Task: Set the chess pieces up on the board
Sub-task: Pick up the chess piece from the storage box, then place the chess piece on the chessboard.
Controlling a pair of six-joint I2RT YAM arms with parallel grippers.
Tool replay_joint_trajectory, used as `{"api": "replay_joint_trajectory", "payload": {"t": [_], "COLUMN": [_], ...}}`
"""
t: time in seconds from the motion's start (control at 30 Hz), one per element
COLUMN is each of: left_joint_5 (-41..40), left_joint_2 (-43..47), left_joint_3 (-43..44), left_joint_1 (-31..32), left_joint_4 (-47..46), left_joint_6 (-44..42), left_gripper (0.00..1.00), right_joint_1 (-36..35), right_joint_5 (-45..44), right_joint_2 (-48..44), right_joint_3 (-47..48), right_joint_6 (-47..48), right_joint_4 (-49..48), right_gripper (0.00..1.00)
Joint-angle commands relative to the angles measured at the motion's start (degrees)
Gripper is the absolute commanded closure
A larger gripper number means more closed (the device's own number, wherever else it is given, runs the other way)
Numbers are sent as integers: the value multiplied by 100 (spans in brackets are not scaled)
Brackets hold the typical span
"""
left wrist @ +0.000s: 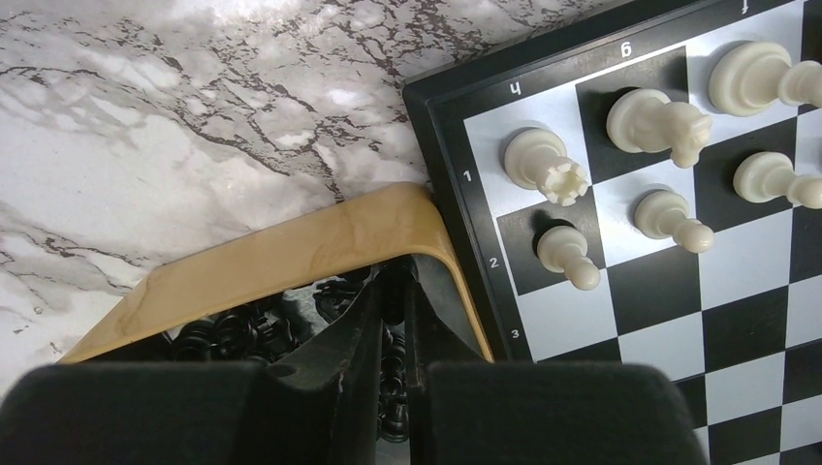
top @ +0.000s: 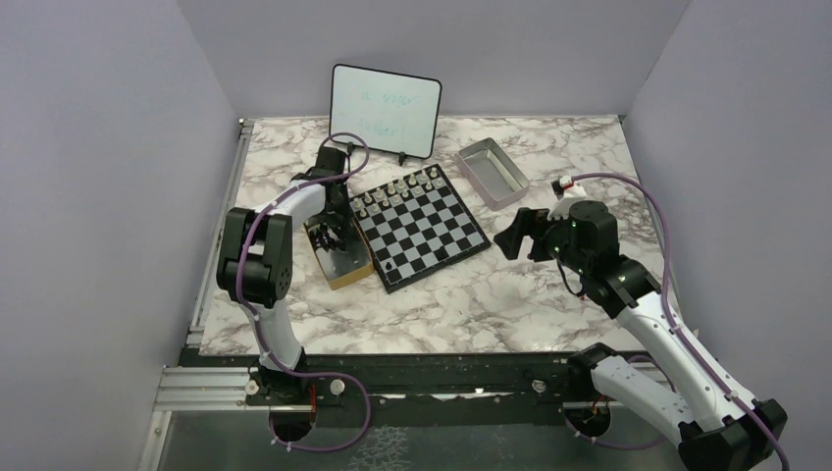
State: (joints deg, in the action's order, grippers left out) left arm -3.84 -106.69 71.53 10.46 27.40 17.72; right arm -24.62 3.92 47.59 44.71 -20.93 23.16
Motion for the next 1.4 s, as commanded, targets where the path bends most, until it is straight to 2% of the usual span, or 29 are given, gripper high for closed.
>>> {"api": "replay_joint_trajectory", "payload": {"t": [0.0,0.43,0.67,0.97,1.13,1.37], "left_joint_5": [5,2,373,295,141,265], "left_joint_2": [245,877,1286,1553,1517,1363], "left_joint_3": [133,235,166,329,446,557], "left_joint_1": [-44,-44,52,795,1414,1916], "left_joint_4": [236,767,904,1236,1338,1391], "left_joint_6": [-66,-127,-228,-295,-276,-95], "left_gripper": [89,89,89,89,89,89], "right_joint_1": [45,45,45,45,45,41], "right_joint_5": [134,112,65,67,13,-37], "right_joint_2": [-36,40,80,97,88,64], "right_joint_3": [-85,-20,26,3,3,-15], "right_joint_6": [19,53,89,97,115,115], "right_joint_4": [-113,-109,-100,-101,-92,-66], "right_gripper": [0,0,0,0,0,0]}}
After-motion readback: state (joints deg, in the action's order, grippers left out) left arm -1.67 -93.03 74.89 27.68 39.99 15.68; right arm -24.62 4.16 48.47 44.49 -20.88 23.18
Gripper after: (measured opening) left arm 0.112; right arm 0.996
